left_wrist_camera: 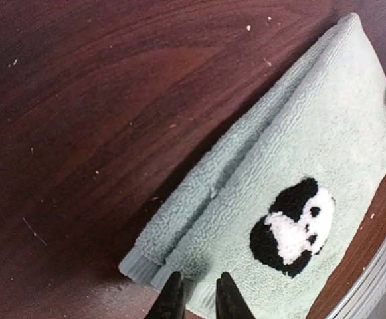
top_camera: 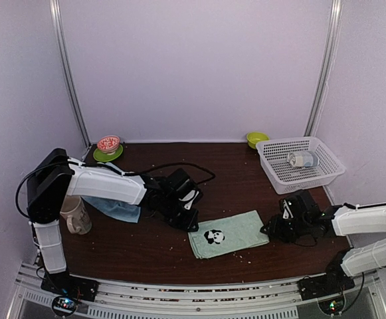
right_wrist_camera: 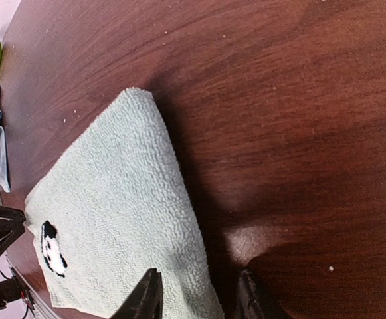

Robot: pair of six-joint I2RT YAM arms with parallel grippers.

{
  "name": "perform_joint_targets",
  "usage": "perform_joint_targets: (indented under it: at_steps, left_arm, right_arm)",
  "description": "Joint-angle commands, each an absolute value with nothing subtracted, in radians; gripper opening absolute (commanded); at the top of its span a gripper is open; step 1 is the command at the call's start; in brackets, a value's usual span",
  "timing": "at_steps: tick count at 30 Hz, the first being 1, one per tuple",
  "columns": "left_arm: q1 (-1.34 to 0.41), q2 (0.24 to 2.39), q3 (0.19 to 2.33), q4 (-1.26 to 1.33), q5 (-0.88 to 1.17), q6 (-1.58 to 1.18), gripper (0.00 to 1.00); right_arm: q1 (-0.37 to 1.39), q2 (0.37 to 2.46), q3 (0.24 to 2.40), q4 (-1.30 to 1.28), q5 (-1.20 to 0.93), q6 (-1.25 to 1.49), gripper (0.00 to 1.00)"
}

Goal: Roll the towels
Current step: Roll the towel at the center of the board.

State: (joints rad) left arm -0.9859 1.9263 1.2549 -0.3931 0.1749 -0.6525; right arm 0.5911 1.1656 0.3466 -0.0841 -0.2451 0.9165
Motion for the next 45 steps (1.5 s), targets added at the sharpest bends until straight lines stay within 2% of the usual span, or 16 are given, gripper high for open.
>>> perform_joint_targets:
  at_steps: [1,8,12,15,23,32,35,45]
  left_arm:
    - [-0.991,1.955,1.259,-0.399,0.168,-0.661,0.15]
    - [-0.991,1.967,1.246,-0.416,0.131,-0.672,0.09]
    - [-0.991,1.972,1.235,-0.419,0.119,-0.678,0.04]
    - [-0.991,1.977,1.232,-0.417,0.120,-0.684,0.00]
    - [-0.991,1.986,1.229,-0.396,0.134,-0.702,0.00]
    - [-0.991,1.846,1.223,-0.432,0.110,-0.698,0.00]
    - [-0.994,1.810,1.248,-0.415,0.157,-0.695,0.00]
    - [-1.065,1.997,1.468,-0.380,0.305,-0.663,0.00]
  right_arm:
    - [0.583,1.213,0.319,-0.072,-0.277,0.918,0.33]
    - [0.583,1.231,0.320,-0.061,-0.296,0.898,0.12]
    - [0.584,1.193,0.359,-0.152,-0.237,0.841,0.00]
    - [0.588,1.154,0.411,-0.246,-0.179,0.784,0.00]
    - [0.653,1.132,0.545,-0.453,-0.033,0.683,0.00]
    - [0.664,1.198,0.541,-0.415,-0.030,0.681,0.00]
    - [0.664,1.203,0.542,-0.405,-0.028,0.681,0.00]
    - [0.664,1.219,0.547,-0.398,-0.019,0.670,0.00]
